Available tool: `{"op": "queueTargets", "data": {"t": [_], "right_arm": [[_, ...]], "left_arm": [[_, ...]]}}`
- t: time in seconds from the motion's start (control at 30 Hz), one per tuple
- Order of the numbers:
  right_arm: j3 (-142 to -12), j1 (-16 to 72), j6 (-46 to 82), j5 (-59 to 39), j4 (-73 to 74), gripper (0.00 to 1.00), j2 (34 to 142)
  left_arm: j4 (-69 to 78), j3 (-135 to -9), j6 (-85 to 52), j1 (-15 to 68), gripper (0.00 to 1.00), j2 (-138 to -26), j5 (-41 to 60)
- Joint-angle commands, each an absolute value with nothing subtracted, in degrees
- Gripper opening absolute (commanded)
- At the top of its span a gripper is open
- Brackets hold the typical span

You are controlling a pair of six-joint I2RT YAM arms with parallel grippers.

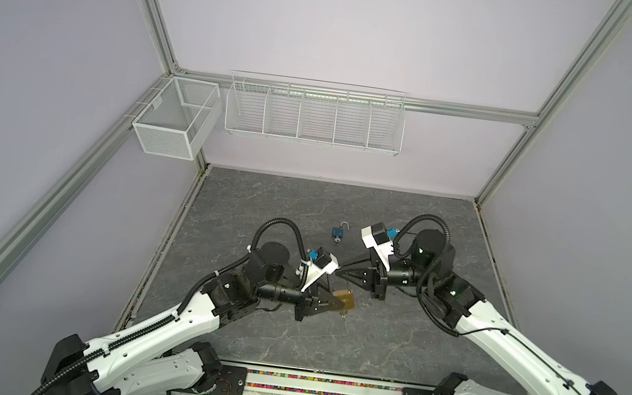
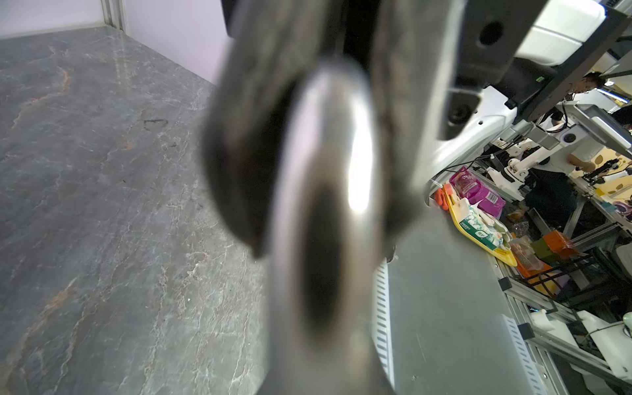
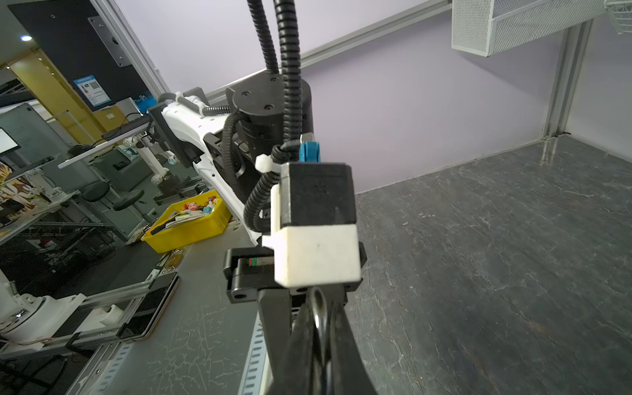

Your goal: Unlock with the key

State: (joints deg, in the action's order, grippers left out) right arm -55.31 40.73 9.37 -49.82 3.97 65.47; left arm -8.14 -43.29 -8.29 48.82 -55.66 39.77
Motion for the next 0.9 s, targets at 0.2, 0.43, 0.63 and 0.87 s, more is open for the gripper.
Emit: {"op": "queueTargets", "data": {"t": [0.2,0.43,0.63,0.87], "right_arm": [[-53.3,40.3,11.0,-42.0,5.8,0.06,62.1],[-50.7,39.9,16.3,-30.2,11.5,0.06,57.6],[-48.1,39.8,17.9,-25.9,13.8,0.06,55.7],[-49.0,39.9,15.9,-20.9,10.4,0.31,54.8]], "left_arm": [[-1.4,-44.4,-7.9,47.8,0.0,-55.7,36.1],[12.4,-38.2,-15.1,47.8,0.05,-54.7,36.3],[21.7,-35.3,-19.3,47.7,0.01,-54.2,35.1],[19.6,-37.3,-19.9,47.7,0.0,-55.4,32.6]]}}
